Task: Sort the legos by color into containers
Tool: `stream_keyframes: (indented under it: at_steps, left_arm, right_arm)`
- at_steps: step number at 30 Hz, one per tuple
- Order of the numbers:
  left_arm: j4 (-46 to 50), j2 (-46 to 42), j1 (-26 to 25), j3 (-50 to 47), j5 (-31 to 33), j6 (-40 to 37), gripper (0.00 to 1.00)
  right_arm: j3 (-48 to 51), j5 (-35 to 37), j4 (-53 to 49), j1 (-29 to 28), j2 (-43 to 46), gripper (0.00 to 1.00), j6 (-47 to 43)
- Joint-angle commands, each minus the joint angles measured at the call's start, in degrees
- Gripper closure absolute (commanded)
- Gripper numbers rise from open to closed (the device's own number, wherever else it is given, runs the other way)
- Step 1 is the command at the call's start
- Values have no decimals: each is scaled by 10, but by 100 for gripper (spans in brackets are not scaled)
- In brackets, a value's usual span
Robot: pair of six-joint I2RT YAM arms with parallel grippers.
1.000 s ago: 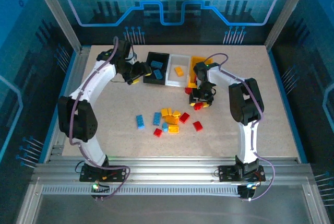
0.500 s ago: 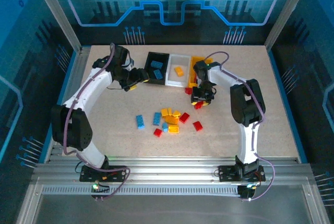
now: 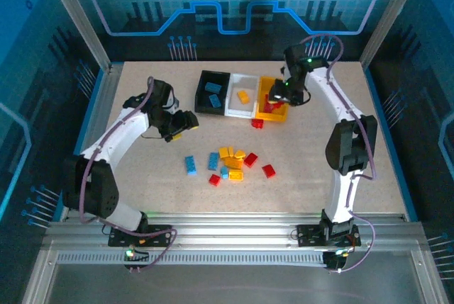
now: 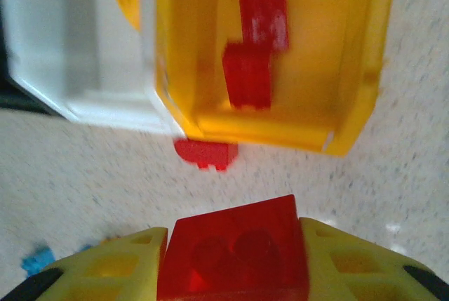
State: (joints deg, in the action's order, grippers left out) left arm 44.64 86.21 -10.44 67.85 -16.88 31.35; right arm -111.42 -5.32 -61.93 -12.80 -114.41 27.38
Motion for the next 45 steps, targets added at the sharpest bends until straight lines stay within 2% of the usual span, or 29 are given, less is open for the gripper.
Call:
stream_keyframes:
  at_steps: [1,8,11,16,21,27,32,38,45]
  left_arm:
    - [2,-34,3,-43,-16,-5,29]
    - [6,-71,-3,-121,-9,3,26]
    - [13,-82,-8,-138,2,2,25]
    - [20,-81,-15,-158,11,0,23]
    - [9,-61,-25,-162,18,0,23]
    - [5,-5,-40,-142,25,-1,24]
    - [24,42,-70,-107,54,-6,26]
    - [32,67,-85,-98,75,-1,29]
    - [28,100,-86,-95,93,-11,31]
  right_arm:
    - [-71,-28,-27,13,-55,60,14]
    - [-248,-50,-56,30,-199,60,32]
    - [-292,-63,-62,37,-250,60,42]
    - [-299,-72,-56,44,-278,57,53]
    - [-282,-80,-53,43,-265,47,41]
    - [-234,-77,-50,37,-207,37,20]
    - [-169,-69,-49,30,-132,35,5]
    - [-21,-56,-22,2,-21,34,-11]
    - [154,-5,-20,-75,85,34,-49]
